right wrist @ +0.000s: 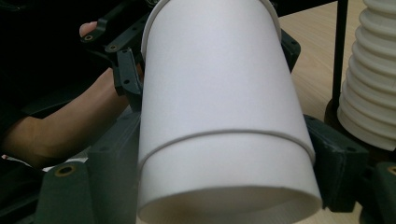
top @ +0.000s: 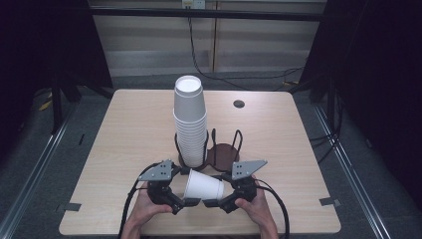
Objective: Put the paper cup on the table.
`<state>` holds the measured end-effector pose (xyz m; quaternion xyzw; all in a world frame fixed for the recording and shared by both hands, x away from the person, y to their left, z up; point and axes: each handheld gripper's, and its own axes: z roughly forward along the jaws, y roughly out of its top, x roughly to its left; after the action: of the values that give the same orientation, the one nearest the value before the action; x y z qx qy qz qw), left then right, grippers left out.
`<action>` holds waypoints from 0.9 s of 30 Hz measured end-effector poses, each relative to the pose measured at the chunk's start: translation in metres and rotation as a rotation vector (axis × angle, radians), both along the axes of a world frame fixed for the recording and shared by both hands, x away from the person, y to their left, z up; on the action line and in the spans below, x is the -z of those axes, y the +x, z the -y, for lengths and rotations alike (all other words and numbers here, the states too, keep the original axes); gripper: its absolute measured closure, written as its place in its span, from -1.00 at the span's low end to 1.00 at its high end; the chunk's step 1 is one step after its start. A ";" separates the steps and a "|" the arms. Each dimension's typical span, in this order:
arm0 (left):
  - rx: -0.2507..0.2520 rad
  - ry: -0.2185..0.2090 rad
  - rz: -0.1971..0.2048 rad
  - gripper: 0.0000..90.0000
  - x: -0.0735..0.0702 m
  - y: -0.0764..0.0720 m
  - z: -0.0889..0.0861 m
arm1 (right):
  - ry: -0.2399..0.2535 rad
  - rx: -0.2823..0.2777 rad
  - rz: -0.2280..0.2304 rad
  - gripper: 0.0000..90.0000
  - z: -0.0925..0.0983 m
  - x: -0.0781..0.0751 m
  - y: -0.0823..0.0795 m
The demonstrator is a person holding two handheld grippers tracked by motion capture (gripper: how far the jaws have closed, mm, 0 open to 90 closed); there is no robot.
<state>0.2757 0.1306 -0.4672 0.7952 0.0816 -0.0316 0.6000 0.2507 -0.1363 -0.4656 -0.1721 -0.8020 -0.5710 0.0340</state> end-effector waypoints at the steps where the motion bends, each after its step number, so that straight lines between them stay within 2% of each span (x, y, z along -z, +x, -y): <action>1: 0.005 -0.002 -0.001 -0.91 0.000 0.000 0.000 | -0.001 -0.001 0.000 -0.52 0.000 0.000 0.000; 4: 0.008 -0.013 -0.008 -0.91 0.000 0.001 0.000 | -0.002 -0.003 0.000 -0.52 0.000 0.000 0.000; 9: 0.017 0.008 -0.004 -0.86 -0.001 0.001 -0.001 | -0.007 -0.007 -0.001 -0.52 0.000 0.002 0.000; 14: 0.030 -0.018 -0.026 -0.80 -0.002 0.002 -0.004 | 0.002 -0.006 0.003 -0.54 0.002 0.002 0.000; 21: 0.026 -0.012 -0.016 -0.77 -0.003 0.001 -0.003 | 0.027 -0.003 0.003 -0.60 0.004 0.005 -0.001; 23: 0.019 -0.002 -0.011 -0.77 -0.003 0.000 -0.004 | 0.029 0.007 0.008 -0.71 0.004 0.006 -0.001; 27: 0.014 0.001 -0.009 -0.77 -0.005 0.000 -0.006 | 0.048 0.034 0.015 -0.71 0.008 0.005 -0.002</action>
<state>0.2757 0.1363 -0.4624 0.7959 0.0790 -0.0392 0.5990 0.2483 -0.1442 -0.4708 -0.1806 -0.7851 -0.5920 0.0225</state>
